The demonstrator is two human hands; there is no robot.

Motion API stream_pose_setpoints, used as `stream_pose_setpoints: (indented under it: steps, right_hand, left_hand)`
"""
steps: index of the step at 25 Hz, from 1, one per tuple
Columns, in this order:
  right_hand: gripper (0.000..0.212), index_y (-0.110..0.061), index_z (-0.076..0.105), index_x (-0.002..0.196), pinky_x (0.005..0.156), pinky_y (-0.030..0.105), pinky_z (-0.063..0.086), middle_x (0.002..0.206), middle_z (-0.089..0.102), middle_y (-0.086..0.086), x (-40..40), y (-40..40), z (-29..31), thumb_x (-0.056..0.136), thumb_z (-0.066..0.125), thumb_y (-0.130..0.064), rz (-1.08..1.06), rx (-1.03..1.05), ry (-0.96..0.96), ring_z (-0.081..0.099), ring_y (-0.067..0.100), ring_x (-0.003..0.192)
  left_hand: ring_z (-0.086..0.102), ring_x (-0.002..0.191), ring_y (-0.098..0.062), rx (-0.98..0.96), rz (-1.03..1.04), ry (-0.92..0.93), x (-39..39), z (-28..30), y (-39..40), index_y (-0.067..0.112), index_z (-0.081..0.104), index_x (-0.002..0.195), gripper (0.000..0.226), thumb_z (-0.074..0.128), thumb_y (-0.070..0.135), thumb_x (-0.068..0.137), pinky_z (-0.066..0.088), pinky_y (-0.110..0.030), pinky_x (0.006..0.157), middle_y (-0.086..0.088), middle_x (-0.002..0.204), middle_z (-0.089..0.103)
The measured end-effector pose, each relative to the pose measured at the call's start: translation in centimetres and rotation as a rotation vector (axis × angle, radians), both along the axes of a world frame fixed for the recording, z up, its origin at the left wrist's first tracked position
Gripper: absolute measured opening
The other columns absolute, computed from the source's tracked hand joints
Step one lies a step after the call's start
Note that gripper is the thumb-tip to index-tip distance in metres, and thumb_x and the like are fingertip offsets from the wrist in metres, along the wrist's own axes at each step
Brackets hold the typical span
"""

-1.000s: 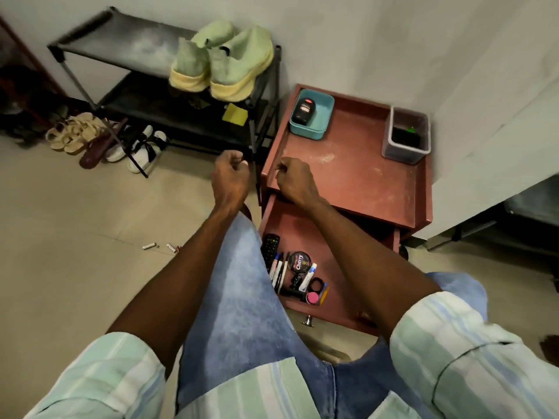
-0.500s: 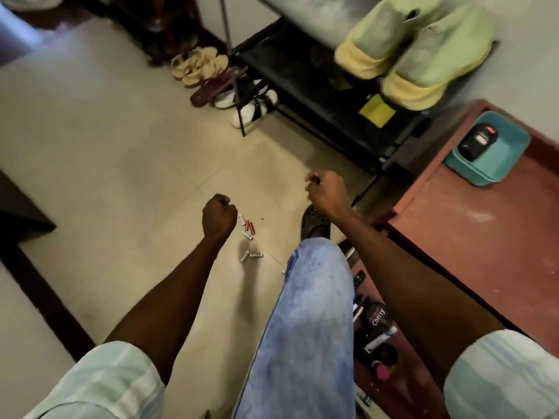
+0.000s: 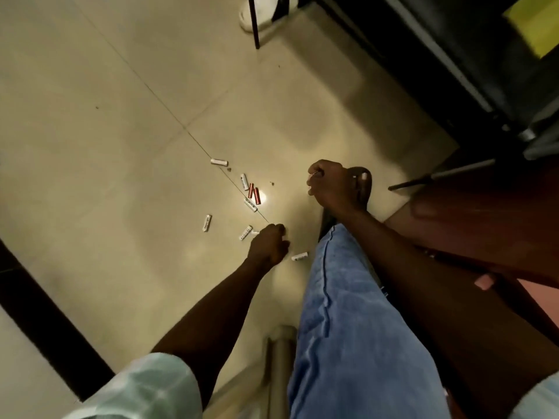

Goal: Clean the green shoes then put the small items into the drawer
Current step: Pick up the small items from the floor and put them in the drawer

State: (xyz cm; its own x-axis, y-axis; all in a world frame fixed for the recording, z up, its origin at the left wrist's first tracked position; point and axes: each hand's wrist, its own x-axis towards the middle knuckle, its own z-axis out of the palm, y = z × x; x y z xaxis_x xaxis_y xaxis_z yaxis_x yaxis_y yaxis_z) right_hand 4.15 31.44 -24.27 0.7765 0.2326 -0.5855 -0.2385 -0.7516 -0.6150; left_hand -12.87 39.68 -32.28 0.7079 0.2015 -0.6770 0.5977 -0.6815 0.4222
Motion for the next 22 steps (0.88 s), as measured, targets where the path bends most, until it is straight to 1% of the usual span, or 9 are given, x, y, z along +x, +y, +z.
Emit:
stream_pose_setpoints:
  steps: [4,8,10,13,15,16,18,20,22]
  right_hand:
    - [0.028,-0.032,0.055,0.071,0.078,0.048,0.058,0.092,0.071,0.008,0.5,-1.6,-3.1,0.084,0.053,-0.007,0.03,-0.019,0.05,0.068,0.031,0.083]
    - [0.03,-0.031,0.055,0.07,0.08,0.046,0.057,0.091,0.07,0.007,0.9,-1.9,-3.6,0.087,0.056,-0.006,0.05,-0.016,0.077,0.068,0.03,0.085]
    - [0.03,-0.029,0.056,0.068,0.081,0.047,0.057,0.089,0.07,0.008,0.9,-1.7,-3.7,0.086,0.056,-0.006,0.047,-0.008,0.091,0.068,0.032,0.086]
    - [0.022,-0.02,0.06,0.069,0.085,0.046,0.055,0.087,0.068,0.011,0.6,-1.0,-3.3,0.089,0.059,-0.014,0.052,-0.015,0.165,0.067,0.035,0.092]
    - [0.028,-0.004,0.066,0.084,0.09,0.047,0.052,0.096,0.069,0.018,0.3,-0.1,-3.2,0.091,0.063,-0.031,0.032,-0.022,0.261,0.065,0.035,0.096]
    - [0.037,0.0,0.066,0.093,0.092,0.047,0.052,0.101,0.069,0.019,0.0,0.3,-3.3,0.091,0.063,-0.037,-0.003,-0.012,0.327,0.065,0.034,0.097]
    - [0.036,-0.001,0.067,0.099,0.094,0.047,0.053,0.103,0.07,0.018,-0.9,1.2,-3.2,0.091,0.064,-0.035,-0.063,0.044,0.41,0.066,0.031,0.099]
    - [0.028,0.001,0.069,0.097,0.09,0.046,0.055,0.098,0.071,0.019,-1.8,1.8,-3.7,0.091,0.064,-0.026,-0.08,0.064,0.392,0.068,0.034,0.095]
    - [0.021,-0.003,0.068,0.086,0.079,0.04,0.056,0.09,0.071,0.019,-2.4,1.9,-4.1,0.092,0.063,-0.022,-0.124,0.063,0.349,0.069,0.03,0.08]
  left_hand:
    - [0.053,0.109,-0.034,0.04,-0.227,0.095,0.4,-4.1,-3.8,0.009,0.054,0.117,0.043,0.066,0.035,0.085,0.047,-0.04,0.081,-0.014,0.117,0.056]
    - [0.053,0.108,-0.035,0.125,-0.401,0.023,-0.1,-5.9,-4.1,0.008,0.055,0.114,0.029,0.053,0.027,0.092,0.045,-0.039,0.076,-0.014,0.116,0.055]
    - [0.056,0.102,-0.034,0.103,-0.224,-0.011,0.3,-5.8,-3.3,0.008,0.058,0.107,0.024,0.05,0.026,0.095,0.043,-0.037,0.072,-0.014,0.111,0.058]
    - [0.061,0.088,-0.032,0.0,0.461,-0.089,2.5,-3.9,-1.2,0.006,0.063,0.09,0.024,0.054,0.028,0.094,0.041,-0.032,0.066,-0.014,0.093,0.066]
    - [0.064,0.076,-0.029,-0.149,0.747,-0.215,4.3,-2.1,0.1,0.012,0.064,0.08,0.024,0.06,0.034,0.089,0.051,-0.037,0.068,-0.009,0.078,0.069]
    - [0.065,0.072,-0.027,-0.233,0.797,-0.277,5.0,-0.9,0.4,0.014,0.065,0.079,0.022,0.063,0.034,0.087,0.054,-0.039,0.069,-0.007,0.074,0.069]
    - [0.068,0.071,-0.022,-0.367,0.788,-0.378,5.9,1.3,0.6,0.013,0.069,0.089,0.013,0.063,0.024,0.089,0.057,-0.038,0.067,-0.006,0.078,0.072]
    - [0.069,0.074,-0.02,-0.455,0.795,-0.419,5.5,1.9,0.7,0.006,0.069,0.099,0.014,0.061,0.014,0.091,0.058,-0.035,0.068,-0.008,0.084,0.073]
    - [0.069,0.078,-0.018,-0.484,0.861,-0.387,3.9,1.5,0.9,0.006,0.068,0.1,0.015,0.067,0.015,0.088,0.056,-0.034,0.071,-0.008,0.088,0.073]
